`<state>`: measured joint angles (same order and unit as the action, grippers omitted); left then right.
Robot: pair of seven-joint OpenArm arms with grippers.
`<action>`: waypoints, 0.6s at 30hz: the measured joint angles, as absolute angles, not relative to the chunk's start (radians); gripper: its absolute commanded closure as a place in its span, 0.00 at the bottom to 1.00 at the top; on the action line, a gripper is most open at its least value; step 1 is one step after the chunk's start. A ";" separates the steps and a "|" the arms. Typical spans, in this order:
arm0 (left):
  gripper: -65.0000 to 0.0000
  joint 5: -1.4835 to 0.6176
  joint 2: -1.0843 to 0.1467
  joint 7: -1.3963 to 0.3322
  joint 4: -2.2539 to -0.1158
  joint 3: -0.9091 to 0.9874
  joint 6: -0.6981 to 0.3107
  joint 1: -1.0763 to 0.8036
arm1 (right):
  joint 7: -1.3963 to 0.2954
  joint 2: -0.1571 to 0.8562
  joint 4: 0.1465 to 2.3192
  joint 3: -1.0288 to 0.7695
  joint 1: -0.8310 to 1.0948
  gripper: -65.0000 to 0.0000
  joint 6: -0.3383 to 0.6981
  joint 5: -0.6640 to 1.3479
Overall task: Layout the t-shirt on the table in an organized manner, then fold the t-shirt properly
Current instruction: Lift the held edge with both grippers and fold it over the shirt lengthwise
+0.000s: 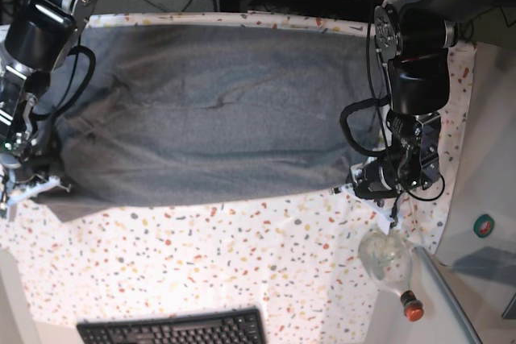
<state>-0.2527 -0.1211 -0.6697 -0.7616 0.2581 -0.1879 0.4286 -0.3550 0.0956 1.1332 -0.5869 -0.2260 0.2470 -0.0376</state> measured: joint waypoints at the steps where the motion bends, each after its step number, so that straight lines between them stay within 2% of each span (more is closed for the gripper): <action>1: 1.00 -0.254 -0.123 -0.645 -0.762 0.258 -0.188 0.432 | -0.358 0.101 1.108 -0.587 -0.237 1.00 0.247 -0.036; 9: 1.00 -0.257 -0.121 -0.640 -0.823 0.257 -0.188 0.478 | -0.324 0.195 0.903 -0.570 -0.367 1.00 0.247 -0.038; 14: 1.00 -0.255 -0.103 -0.630 -0.886 0.254 -0.188 0.476 | -0.050 0.277 0.696 -0.382 -0.393 1.00 0.247 -0.035; 18: 1.00 -0.254 -0.107 -0.635 -0.888 0.255 -0.188 0.439 | 0.099 0.315 0.562 -0.294 -0.399 1.00 0.247 -0.038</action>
